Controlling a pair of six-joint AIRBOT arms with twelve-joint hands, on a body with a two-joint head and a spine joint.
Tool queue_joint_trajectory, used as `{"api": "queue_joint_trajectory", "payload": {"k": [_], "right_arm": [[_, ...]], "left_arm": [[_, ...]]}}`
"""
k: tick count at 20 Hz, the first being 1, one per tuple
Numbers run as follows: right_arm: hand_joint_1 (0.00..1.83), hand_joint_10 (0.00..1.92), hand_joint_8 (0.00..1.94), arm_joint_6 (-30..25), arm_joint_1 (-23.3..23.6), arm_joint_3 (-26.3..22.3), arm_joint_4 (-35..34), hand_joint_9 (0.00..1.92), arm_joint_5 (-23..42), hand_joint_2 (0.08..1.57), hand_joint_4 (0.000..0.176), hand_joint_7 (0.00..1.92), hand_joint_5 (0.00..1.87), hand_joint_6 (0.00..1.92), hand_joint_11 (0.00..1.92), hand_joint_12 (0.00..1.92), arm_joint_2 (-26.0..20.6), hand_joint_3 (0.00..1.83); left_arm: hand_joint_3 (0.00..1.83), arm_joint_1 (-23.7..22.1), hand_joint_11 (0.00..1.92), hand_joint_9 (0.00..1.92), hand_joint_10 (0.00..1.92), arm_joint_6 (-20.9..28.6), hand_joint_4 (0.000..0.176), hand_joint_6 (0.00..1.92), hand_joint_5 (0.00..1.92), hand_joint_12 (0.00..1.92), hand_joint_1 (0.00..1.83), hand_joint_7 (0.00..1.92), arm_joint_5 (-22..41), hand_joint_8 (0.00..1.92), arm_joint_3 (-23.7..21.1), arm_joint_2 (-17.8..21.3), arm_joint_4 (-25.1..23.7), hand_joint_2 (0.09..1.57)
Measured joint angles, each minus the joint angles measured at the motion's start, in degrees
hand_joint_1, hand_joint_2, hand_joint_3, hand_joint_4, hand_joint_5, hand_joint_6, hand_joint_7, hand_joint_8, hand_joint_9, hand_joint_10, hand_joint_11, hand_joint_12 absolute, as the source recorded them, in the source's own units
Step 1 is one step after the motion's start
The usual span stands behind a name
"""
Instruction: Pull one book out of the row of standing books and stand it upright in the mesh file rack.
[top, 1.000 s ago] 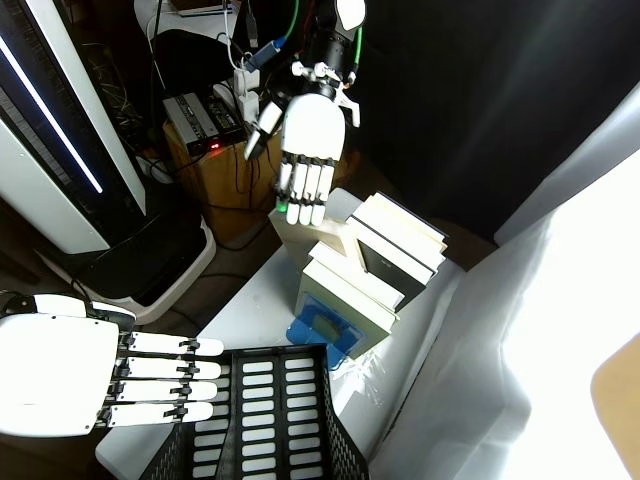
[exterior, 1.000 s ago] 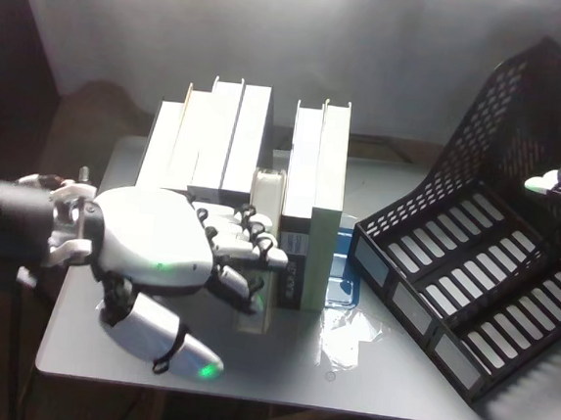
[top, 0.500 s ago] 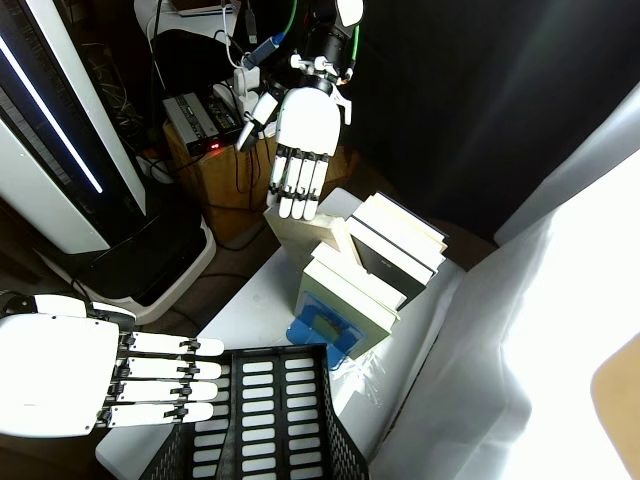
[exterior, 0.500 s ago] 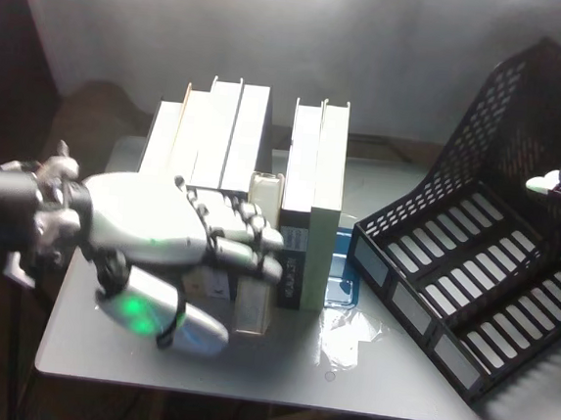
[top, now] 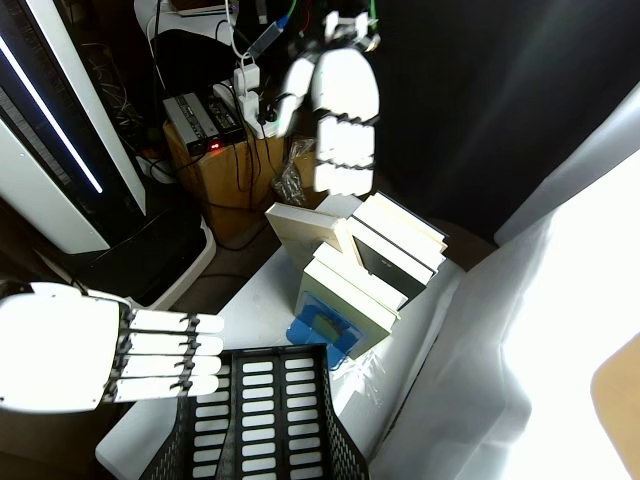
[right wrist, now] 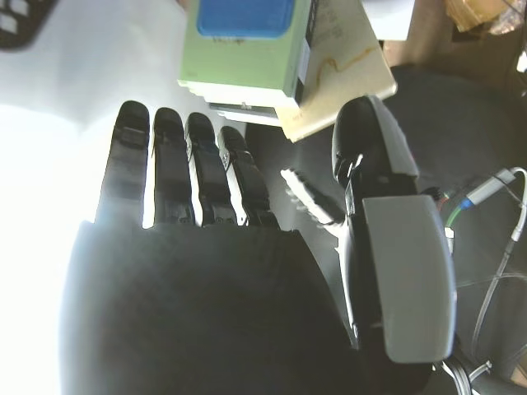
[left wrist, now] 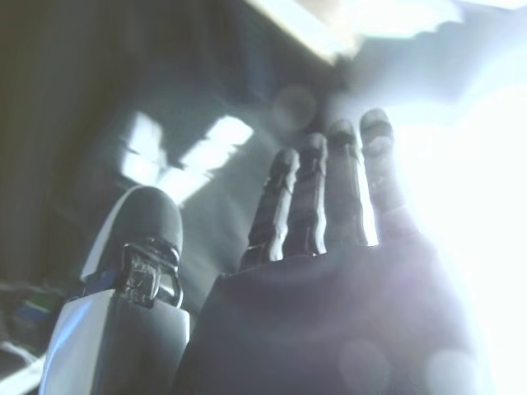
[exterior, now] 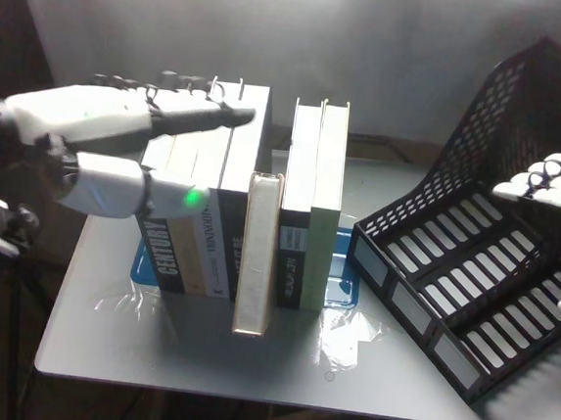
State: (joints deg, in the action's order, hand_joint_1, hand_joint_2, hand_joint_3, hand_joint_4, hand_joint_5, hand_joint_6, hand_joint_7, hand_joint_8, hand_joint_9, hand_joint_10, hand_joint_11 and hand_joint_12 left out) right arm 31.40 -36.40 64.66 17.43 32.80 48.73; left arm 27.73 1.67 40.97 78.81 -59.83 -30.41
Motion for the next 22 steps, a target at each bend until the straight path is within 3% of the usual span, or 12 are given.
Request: {"api": "queue_joint_trajectory", "payload": {"k": [3, 5, 6, 9, 11, 15, 17, 18, 19, 22], "right_arm": [[0.58, 0.00, 0.00, -2.84, 2.54, 0.02, 5.16, 0.00, -0.44, 1.18, 0.000, 0.00, 0.00, 0.00, 0.00, 0.00, 0.57, 0.00], [0.65, 0.00, 0.00, -5.35, 5.31, 0.70, 10.23, 0.00, -1.16, 1.14, 0.000, 0.00, 0.00, 0.00, 0.00, 0.00, 2.19, 0.00], [0.69, 0.00, 0.00, -8.59, 7.02, 1.77, 14.16, 0.00, -1.77, 1.13, 0.000, 0.00, 0.00, 0.00, 0.00, 0.00, 3.52, 0.00], [0.76, 0.00, 0.00, -16.81, 11.85, 3.87, 27.41, 0.00, -5.31, 1.06, 0.000, 0.00, 0.00, 0.00, 0.00, 0.00, 6.99, 0.00], [0.77, 0.00, 0.00, -21.66, 15.17, 4.92, 35.01, 0.00, -6.54, 1.05, 0.000, 0.00, 0.00, 0.00, 0.00, 0.00, 9.64, 0.00], [0.76, 0.00, 0.00, -29.92, 18.71, 7.17, 48.89, 0.00, -7.06, 1.01, 0.000, 0.00, 0.00, 0.00, 0.00, 0.00, 14.34, 0.00], [0.89, 0.00, 0.00, -33.20, 19.91, 8.39, 54.12, 0.00, -7.41, 0.94, 0.000, 0.00, 0.00, 0.00, 0.00, 0.00, 16.39, 0.00], [0.91, 0.00, 0.00, -34.58, 20.55, 8.90, 56.17, 0.00, -7.41, 0.93, 0.000, 0.00, 0.00, 0.00, 0.00, 0.00, 17.29, 0.00], [0.94, 0.00, 0.00, -36.15, 21.31, 9.27, 58.69, 0.00, -7.39, 0.92, 0.000, 0.00, 0.00, 0.00, 0.00, 0.00, 18.14, 0.00], [0.93, 0.00, 0.00, -37.38, 22.71, 10.23, 63.32, 0.00, -7.39, 0.94, 0.000, 0.00, 0.00, 0.00, 0.00, 0.00, 20.72, 0.00]], "left_arm": [[0.00, 2.40, 0.00, 0.00, 0.00, -0.09, 0.033, 0.00, 0.00, 0.00, 0.40, 0.00, 0.26, 0.00, 1.25, 0.09, 7.04, 1.32], [0.00, 3.58, 0.00, 0.00, 0.00, -0.15, 0.022, 0.00, 0.00, 0.00, 0.31, 0.00, 2.29, 0.00, 1.99, 0.50, 12.68, 1.31], [0.00, 4.15, 0.00, 0.00, 0.00, -0.09, 0.033, 0.00, 0.00, 0.00, 0.26, 0.00, 3.43, 0.00, 2.40, 0.81, 15.39, 1.30], [0.00, 6.38, 0.00, 0.00, 0.00, -0.11, 0.013, 0.00, 0.00, 0.00, 0.20, 0.00, 5.07, 0.00, 3.80, 1.36, 21.44, 1.30], [0.00, 6.84, 0.00, 0.00, 0.00, -0.09, 0.017, 0.00, 0.00, 0.00, 0.19, 0.00, 4.96, 0.00, 4.66, 1.36, 23.85, 1.31], [0.00, 6.84, 0.00, 0.00, 0.00, -0.07, 0.036, 0.00, 0.00, 0.00, 0.26, 0.00, 4.55, 0.00, 5.73, 1.36, 23.76, 1.32], [0.00, 6.86, 0.00, 0.00, 0.00, -0.11, 0.053, 0.00, 0.00, 0.00, 0.32, 0.00, 3.85, 0.00, 6.25, 1.36, 23.45, 1.31], [0.00, 6.97, 0.00, 0.00, 0.00, -0.09, 0.054, 0.00, 0.00, 0.00, 0.33, 0.00, 3.82, 0.00, 6.43, 1.36, 23.80, 1.31], [0.00, 6.97, 0.00, 0.00, 0.00, -0.11, 0.043, 0.01, 0.02, 0.00, 0.39, 0.00, 3.63, 0.00, 6.54, 1.36, 24.04, 1.31], [0.00, 8.02, 0.00, 0.00, 0.00, -0.11, 0.050, 0.00, 0.01, 0.00, 0.36, 0.00, 3.67, 0.00, 6.54, 1.40, 24.61, 1.31]]}}
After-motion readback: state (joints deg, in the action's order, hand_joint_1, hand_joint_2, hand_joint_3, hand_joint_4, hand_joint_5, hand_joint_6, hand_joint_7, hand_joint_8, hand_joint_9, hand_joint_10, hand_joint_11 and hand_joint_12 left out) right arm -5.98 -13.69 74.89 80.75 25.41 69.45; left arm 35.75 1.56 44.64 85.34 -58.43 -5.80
